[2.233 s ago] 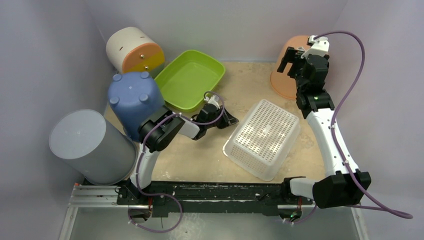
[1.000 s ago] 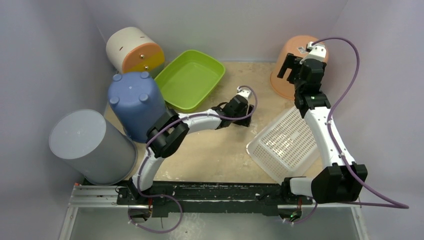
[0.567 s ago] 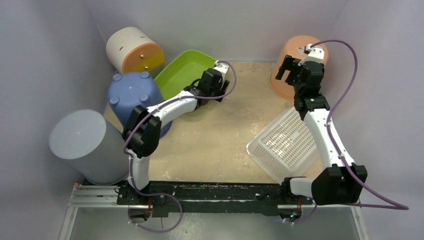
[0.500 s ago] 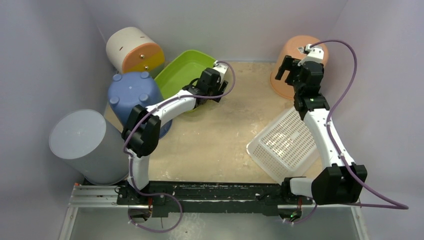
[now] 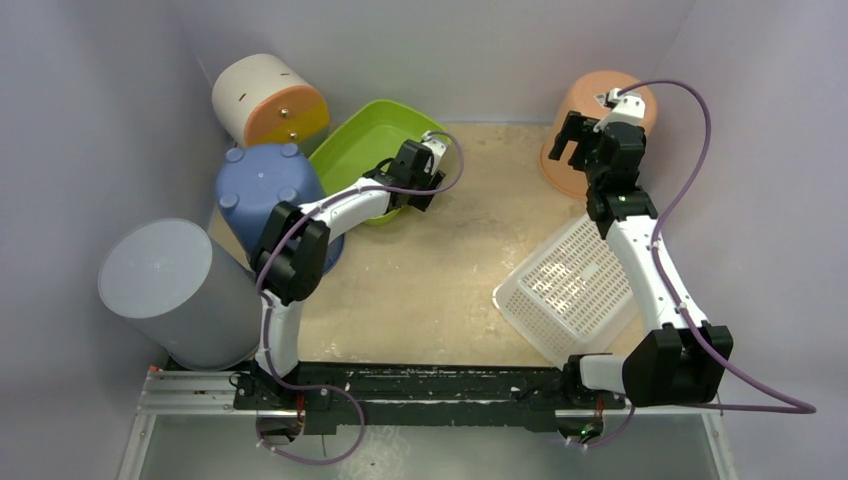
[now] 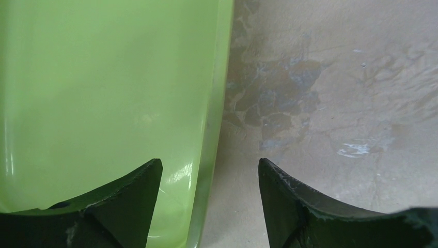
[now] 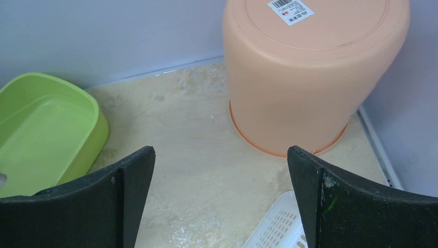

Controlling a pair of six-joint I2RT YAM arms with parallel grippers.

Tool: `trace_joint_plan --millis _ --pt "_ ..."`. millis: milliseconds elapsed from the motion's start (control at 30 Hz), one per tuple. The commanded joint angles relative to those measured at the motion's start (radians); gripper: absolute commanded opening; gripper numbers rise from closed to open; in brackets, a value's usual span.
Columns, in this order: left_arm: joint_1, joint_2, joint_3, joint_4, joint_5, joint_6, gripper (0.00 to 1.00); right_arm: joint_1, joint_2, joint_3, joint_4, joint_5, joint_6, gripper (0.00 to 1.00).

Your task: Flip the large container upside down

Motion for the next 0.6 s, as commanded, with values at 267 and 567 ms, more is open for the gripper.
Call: trace_joint_plan --millis 267,567 --pt "0.018 0.038 -0.036 0.070 -0.085 -0.021 0.45 -0.003 -0.008 -0.012 0.054 0.007 0.000 1.00" --pt "-0.013 -0.019 -0.067 0.039 -0.088 -0.063 0.00 -0.003 -0.033 -0.021 0.045 0.017 0.004 1.00"
